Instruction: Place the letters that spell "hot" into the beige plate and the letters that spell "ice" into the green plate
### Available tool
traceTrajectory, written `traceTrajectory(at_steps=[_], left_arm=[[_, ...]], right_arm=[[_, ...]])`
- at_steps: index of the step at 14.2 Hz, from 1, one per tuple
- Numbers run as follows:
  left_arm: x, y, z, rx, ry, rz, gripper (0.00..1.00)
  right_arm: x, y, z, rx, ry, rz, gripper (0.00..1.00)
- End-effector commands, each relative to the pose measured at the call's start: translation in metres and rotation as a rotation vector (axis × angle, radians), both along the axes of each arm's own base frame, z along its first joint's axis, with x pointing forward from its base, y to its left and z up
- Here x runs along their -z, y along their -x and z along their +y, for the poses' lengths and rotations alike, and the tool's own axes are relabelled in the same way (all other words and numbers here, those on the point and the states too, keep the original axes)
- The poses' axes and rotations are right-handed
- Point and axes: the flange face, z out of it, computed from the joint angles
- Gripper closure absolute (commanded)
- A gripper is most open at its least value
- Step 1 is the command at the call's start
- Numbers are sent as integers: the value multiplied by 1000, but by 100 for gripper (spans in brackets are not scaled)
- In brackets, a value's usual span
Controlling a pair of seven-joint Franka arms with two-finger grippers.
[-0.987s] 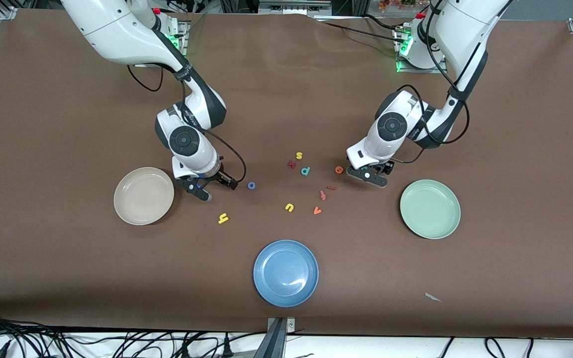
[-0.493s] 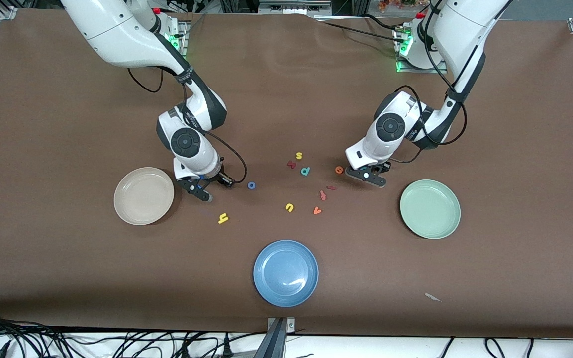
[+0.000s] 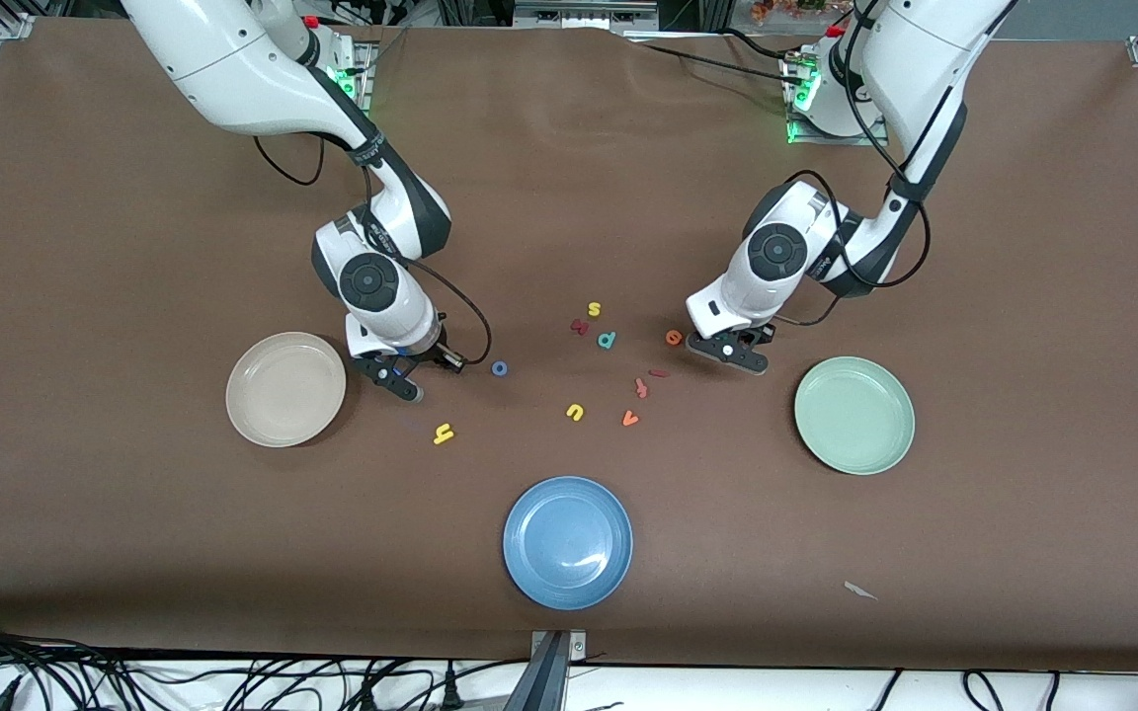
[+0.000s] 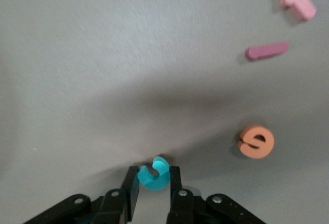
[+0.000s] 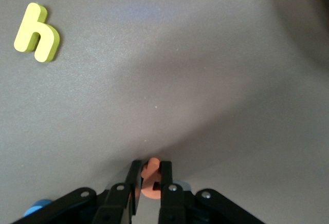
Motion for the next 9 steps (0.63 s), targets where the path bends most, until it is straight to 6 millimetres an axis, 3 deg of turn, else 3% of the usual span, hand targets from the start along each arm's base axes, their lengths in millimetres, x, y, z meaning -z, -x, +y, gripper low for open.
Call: traceTrajectory(at_steps=[1, 3, 6, 9], left_arm=[[-35, -22, 20, -32, -36, -28, 94], [-59, -41, 29, -20, -70, -10, 93], [-78, -76, 84, 33, -68, -4, 89], [-72, -106, 148, 73, -49, 0, 89]], right_arm=[[9, 2, 2, 4, 5, -9, 94], [-1, -5, 1, -2, 1, -23, 98], [-36, -27, -17, -60, 51, -7, 100], [-69, -37, -50, -168, 111, 24, 100]])
